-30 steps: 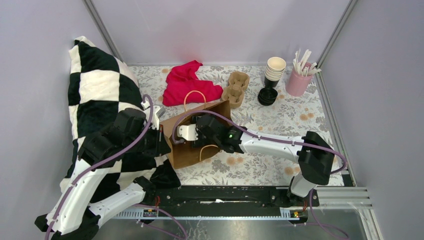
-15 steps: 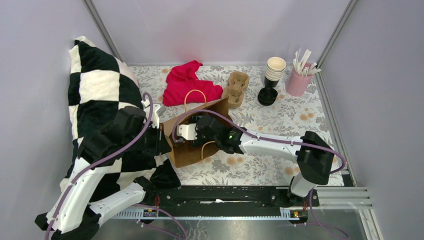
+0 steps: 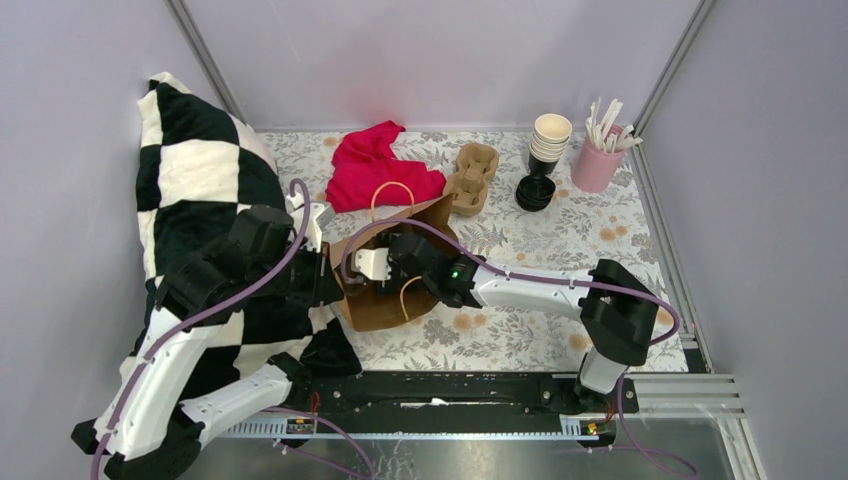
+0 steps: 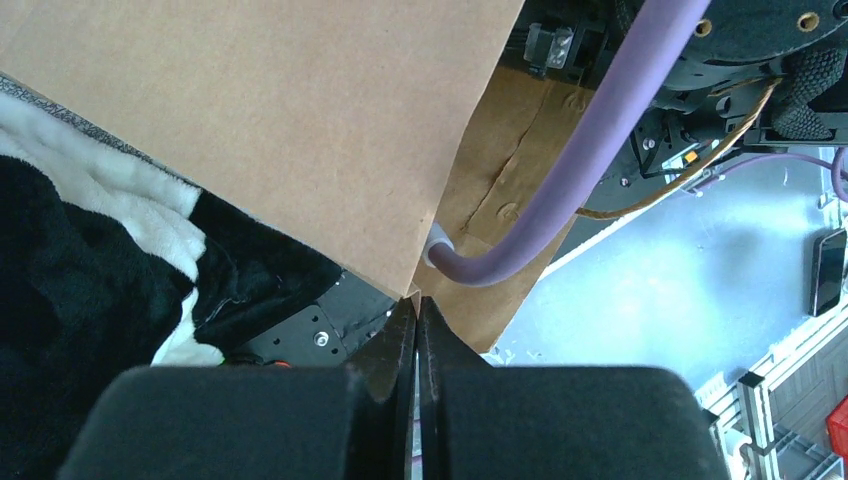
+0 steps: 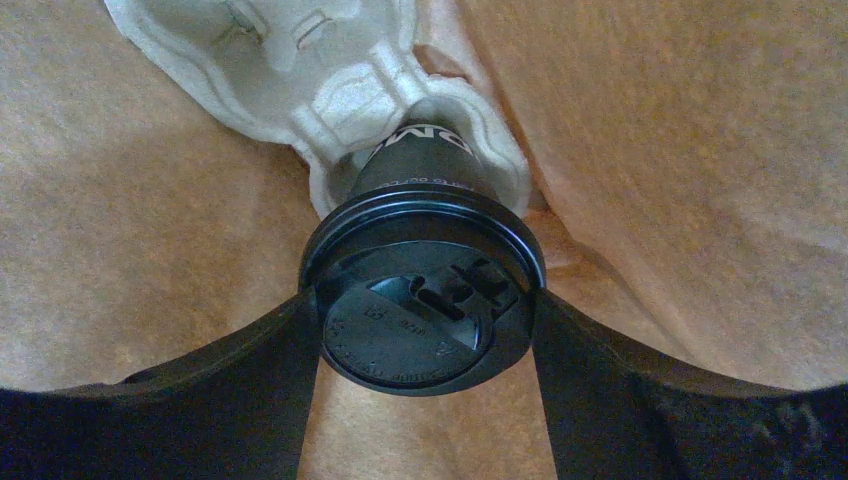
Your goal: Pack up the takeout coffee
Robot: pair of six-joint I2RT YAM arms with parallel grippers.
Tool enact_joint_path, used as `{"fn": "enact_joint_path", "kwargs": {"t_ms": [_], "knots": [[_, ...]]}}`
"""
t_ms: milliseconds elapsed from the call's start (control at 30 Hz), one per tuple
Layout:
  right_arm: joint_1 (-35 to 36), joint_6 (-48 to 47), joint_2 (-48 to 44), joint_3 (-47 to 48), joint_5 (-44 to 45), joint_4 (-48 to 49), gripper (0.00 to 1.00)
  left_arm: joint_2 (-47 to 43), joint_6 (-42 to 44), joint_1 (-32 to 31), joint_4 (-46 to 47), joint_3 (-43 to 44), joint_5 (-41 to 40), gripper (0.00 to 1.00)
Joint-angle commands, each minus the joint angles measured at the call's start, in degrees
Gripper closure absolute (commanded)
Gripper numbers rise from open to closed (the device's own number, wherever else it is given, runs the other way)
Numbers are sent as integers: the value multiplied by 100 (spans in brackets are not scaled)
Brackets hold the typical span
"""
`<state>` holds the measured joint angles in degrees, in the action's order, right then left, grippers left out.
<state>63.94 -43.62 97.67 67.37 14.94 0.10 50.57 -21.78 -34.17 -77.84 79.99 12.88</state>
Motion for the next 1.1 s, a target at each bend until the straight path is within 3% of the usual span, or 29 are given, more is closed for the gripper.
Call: {"fn": "enact_joint_path", "kwargs": {"t_ms": [0,733,1067], "knots": [[-49,344,3,127,-94,-257,38,99,165,7,45,324,193,100],[-31,1469,-395,1203,-687,-3485,36,389,244,-6,145,613,853,100],[-29,1609,116,1790,-958,-4371,36,687,-278,-8,-9,892,-124,98]]}}
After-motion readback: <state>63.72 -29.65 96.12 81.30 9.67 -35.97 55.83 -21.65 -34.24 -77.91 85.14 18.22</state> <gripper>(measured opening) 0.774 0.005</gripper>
